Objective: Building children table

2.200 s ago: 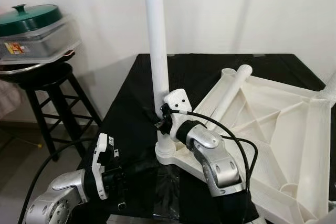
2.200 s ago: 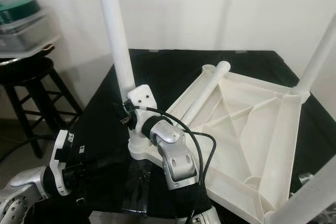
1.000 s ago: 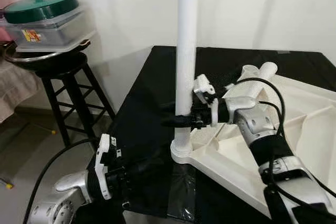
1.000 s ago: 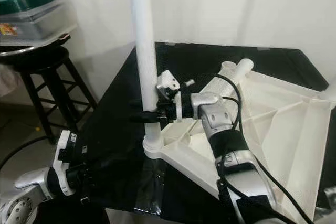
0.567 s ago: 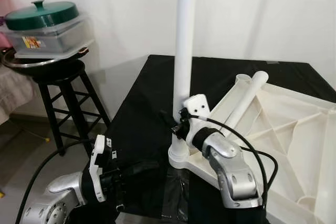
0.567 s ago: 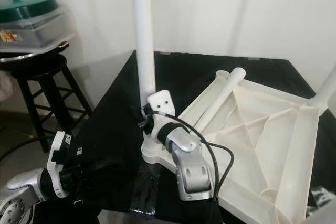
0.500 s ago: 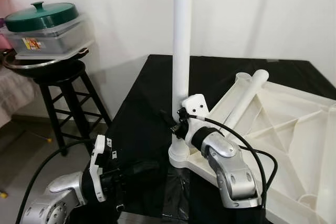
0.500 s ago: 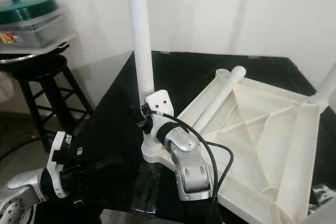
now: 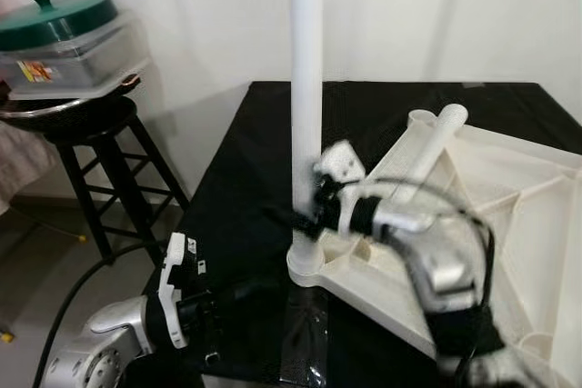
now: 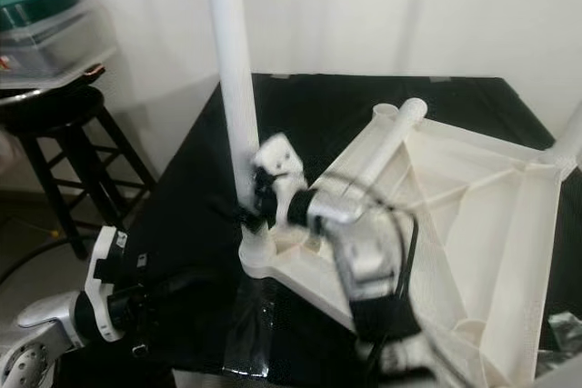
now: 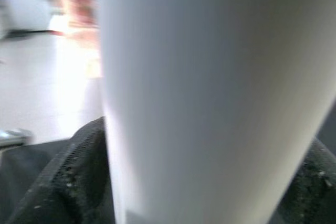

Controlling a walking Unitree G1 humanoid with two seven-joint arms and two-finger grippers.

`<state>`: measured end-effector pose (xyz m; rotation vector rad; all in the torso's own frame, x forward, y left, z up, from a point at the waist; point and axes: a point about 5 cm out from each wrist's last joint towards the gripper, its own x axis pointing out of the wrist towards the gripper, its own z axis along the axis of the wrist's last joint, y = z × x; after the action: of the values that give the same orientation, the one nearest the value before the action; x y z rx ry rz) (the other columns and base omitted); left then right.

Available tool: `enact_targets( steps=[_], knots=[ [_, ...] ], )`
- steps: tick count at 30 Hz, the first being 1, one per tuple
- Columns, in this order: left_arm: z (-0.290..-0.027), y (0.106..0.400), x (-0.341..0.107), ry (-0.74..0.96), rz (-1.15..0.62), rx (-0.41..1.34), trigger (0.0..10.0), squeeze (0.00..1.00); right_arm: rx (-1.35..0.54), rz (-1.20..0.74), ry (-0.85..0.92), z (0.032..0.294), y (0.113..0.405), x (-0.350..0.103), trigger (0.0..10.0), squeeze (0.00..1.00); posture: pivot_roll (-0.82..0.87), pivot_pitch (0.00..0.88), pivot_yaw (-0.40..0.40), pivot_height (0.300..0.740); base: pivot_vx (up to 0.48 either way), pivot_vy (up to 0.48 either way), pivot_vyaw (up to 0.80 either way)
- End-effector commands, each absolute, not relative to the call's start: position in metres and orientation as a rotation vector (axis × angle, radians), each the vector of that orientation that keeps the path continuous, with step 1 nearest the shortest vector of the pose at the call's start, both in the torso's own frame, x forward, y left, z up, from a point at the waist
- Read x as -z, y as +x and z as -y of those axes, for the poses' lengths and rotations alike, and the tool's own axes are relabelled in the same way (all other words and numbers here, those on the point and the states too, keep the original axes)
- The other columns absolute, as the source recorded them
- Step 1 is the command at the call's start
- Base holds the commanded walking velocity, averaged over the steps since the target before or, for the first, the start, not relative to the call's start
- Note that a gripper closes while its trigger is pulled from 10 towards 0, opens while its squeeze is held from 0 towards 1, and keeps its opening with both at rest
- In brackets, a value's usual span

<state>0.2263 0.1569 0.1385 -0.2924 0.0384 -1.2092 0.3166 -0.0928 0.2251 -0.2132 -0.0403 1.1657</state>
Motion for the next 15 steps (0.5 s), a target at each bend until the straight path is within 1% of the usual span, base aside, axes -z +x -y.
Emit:
enact_targets(
  steps=[1,2,3,4,6,7,9,11,12,13,14,15],
  knots=[
    [-0.159,0.225,-0.138,-0.289,-0.048,1.208,10.0,0.0,-1.278,0.008,-0.198,0.093,0.315,-0.218,10.0,0.0,-0.03,0.018,0.017,0.74,0.0,0.0,0.0],
    [-0.159,0.225,-0.138,-0.289,-0.048,1.208,10.0,0.0,-1.278,0.008,-0.198,0.093,0.315,-0.218,10.0,0.0,-0.03,0.018,0.017,0.74,0.0,0.0,0.0],
    [-0.159,0.224,-0.139,-0.287,-0.049,1.207,10.0,0.0,-1.339,-0.022,-0.22,0.098,0.32,-0.218,10.0,0.0,-0.02,0.02,0.013,0.74,0.0,0.0,0.0],
    [-0.159,0.224,-0.139,-0.287,-0.049,1.206,10.0,0.0,-1.396,-0.075,-0.201,0.104,0.325,-0.216,10.0,0.0,-0.02,0.022,0.008,0.74,0.0,0.0,0.0],
    [-0.158,0.223,-0.139,-0.286,-0.049,1.206,10.0,0.0,-1.446,-0.126,-0.172,0.111,0.331,-0.213,10.0,0.0,-0.01,0.024,0.003,0.74,0.0,0.0,0.0],
    [-0.158,0.223,-0.139,-0.286,-0.049,1.206,10.0,0.0,-1.446,-0.126,-0.172,0.111,0.331,-0.213,10.0,0.0,-0.01,0.024,0.003,0.74,0.0,0.0,0.0],
    [-0.157,0.222,-0.139,-0.283,-0.051,1.205,10.0,0.0,-1.42,-0.141,-0.136,0.113,0.344,-0.212,10.0,0.0,0.01,0.028,0.004,0.74,0.0,0.0,0.0],
    [-0.156,0.221,-0.139,-0.281,-0.052,1.205,10.0,0.0,-1.412,-0.146,-0.125,0.112,0.35,-0.212,10.0,0.0,0.01,0.031,0.002,0.74,0.0,0.0,0.0],
    [-0.156,0.22,-0.139,-0.28,-0.055,1.206,10.0,0.0,-1.42,-0.154,-0.113,0.111,0.353,-0.212,3.8,0.0,0.02,0.032,0.002,0.74,0.0,0.0,0.0],
    [-0.156,0.22,-0.139,-0.28,-0.055,1.206,10.0,0.0,-1.42,-0.154,-0.113,0.111,0.353,-0.212,3.8,0.0,0.02,0.032,0.002,0.74,0.0,0.0,0.0],
    [-0.155,0.219,-0.139,-0.279,-0.057,1.207,10.0,0.0,-1.444,-0.155,-0.105,0.111,0.354,-0.213,0.5,0.0,0.02,0.032,0.001,0.74,0.0,0.0,0.0],
    [-0.155,0.219,-0.139,-0.279,-0.059,1.208,10.0,0.0,-1.479,-0.158,-0.092,0.111,0.354,-0.215,0.0,0.0,0.02,0.035,0.002,0.74,0.0,0.0,0.0]
  ],
)
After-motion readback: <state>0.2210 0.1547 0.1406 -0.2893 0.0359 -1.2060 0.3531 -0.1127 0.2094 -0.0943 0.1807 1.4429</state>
